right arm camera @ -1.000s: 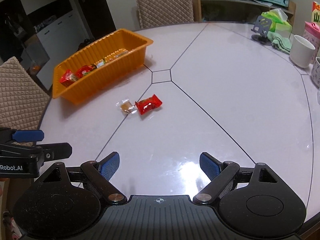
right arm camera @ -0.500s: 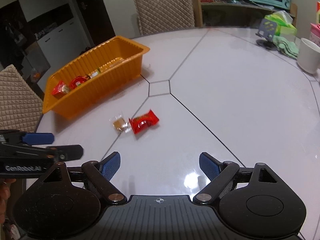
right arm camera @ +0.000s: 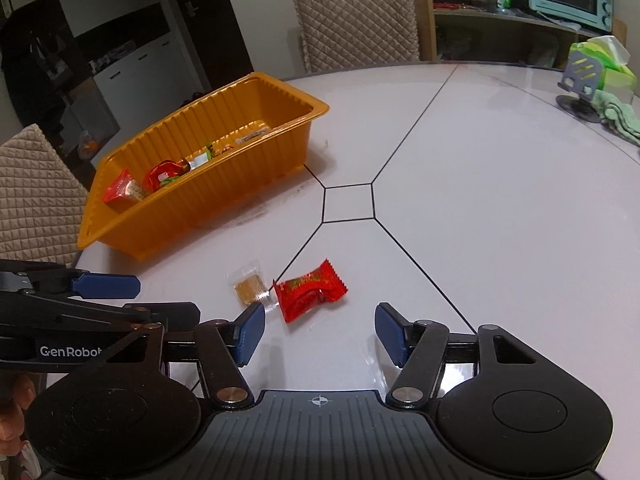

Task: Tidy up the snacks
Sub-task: 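Grasp the clear-wrapped brown candy with the left tool while the right tool grasps the red candy, then carry the clear-wrapped candy and red candy over the orange tray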

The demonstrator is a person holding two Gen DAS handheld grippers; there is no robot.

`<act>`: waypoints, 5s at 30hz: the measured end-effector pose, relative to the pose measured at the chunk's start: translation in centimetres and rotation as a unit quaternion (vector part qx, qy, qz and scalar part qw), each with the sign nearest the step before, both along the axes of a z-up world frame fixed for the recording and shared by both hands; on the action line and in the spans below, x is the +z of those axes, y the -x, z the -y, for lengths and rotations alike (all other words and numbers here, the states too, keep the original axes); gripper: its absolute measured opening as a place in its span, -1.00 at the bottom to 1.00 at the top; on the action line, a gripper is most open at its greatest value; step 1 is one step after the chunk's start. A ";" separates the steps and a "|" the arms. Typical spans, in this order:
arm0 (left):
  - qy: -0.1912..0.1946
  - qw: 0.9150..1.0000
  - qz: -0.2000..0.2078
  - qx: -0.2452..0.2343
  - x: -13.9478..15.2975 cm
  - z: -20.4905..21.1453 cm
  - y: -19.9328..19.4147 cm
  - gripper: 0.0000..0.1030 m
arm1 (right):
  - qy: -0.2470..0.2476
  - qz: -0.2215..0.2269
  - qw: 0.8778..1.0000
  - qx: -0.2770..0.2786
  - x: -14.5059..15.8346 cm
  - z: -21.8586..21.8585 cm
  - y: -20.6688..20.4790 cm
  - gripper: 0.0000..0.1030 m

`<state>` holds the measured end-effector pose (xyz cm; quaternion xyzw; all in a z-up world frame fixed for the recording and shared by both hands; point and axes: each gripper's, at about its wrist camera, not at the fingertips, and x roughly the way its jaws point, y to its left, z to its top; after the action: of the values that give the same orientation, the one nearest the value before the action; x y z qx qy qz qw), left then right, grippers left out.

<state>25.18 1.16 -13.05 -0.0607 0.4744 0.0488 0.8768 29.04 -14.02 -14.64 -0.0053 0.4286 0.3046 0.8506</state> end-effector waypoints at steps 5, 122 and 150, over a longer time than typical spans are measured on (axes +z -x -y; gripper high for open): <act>-0.002 1.000 -0.008 0.006 -0.4 -0.5 -0.4 0.30 | 0.001 -0.001 1.000 0.007 -0.5 -0.7 -0.7 0.17; 0.003 0.999 0.034 -0.037 3.0 0.0 0.5 -0.63 | -0.009 0.013 1.000 -0.004 3.6 -0.5 2.7 -0.58; -0.011 0.996 0.081 0.032 9.0 -8.4 2.0 -0.63 | -0.055 0.045 0.995 0.068 7.9 -10.7 0.8 -0.58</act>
<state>23.21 9.60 -4.05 -0.0702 0.3989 0.0764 0.9111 28.21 -3.36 -6.77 -0.0014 0.3707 0.3848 0.8453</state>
